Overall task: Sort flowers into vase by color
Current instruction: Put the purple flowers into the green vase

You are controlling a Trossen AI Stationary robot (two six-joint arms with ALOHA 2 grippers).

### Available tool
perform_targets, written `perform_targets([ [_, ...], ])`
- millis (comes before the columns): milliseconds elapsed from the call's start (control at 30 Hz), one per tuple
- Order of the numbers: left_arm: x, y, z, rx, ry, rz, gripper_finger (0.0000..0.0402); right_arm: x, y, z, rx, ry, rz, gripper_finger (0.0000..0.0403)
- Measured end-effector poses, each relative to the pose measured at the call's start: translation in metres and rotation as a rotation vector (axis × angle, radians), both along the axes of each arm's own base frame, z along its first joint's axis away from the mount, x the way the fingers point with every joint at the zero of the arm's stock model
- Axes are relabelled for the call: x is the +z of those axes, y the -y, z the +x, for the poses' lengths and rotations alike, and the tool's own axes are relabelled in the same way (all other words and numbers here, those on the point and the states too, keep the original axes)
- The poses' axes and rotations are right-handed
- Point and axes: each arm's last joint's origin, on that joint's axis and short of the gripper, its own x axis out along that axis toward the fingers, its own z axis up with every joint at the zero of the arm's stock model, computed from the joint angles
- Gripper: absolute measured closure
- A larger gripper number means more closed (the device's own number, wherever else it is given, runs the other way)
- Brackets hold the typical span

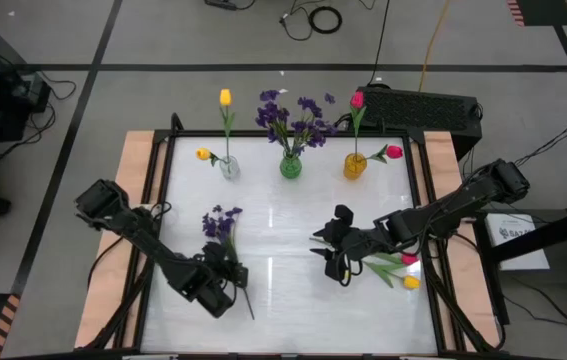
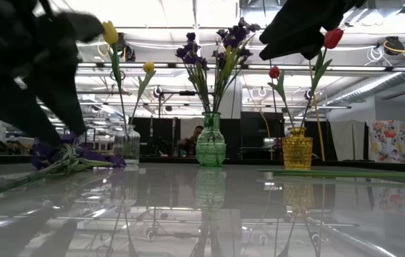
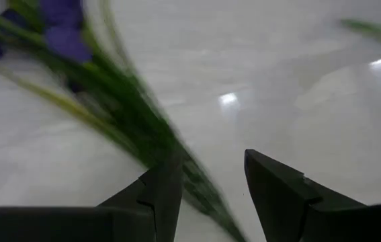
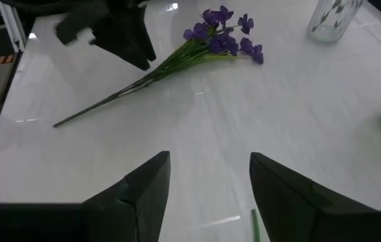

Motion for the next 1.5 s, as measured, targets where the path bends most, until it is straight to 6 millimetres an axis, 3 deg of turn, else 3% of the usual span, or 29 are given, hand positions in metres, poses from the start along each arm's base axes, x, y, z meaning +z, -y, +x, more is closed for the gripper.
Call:
perform_targets([
  [300, -0.021, -0.02, 0.014, 0.071, -0.153, -0.043, 0.0245, 0.0, 0.0, 0.0, 0.005, -0.001, -0.006, 0.0206],
  [400, -0.026, -0.024, 0.017, 0.063, -0.186, -0.038, 0.0281, 0.0, 0.0, 0.0, 0.017, -0.003, -0.022, 0.0206],
  [567, -0.026, -0.026, 0.019, 0.051, -0.195, -0.028, 0.038, 0.0, 0.0, 0.0, 0.021, -0.004, -0.028, 0.0206],
  [767, -0.02, -0.024, 0.024, -0.006, -0.169, 0.028, 0.0384, 0.0, 0.0, 0.0, 0.028, -0.005, -0.037, 0.0206],
  [967, 0.019, -0.015, 0.045, -0.144, -0.052, 0.174, 0.0393, 0.0, 0.0, 0.0, 0.038, -0.008, -0.052, 0.0206],
  [1233, 0.094, 0.001, 0.058, -0.256, 0.133, 0.516, 0.0396, 0.005, 0.0, 0.001, 0.06, 0.033, -0.067, 0.0206],
  [1500, 0.155, 0.026, 0.072, -0.151, 0.23, 0.985, 0.0396, 0.022, -0.015, 0.024, 0.191, 0.341, -0.067, 0.0206],
])
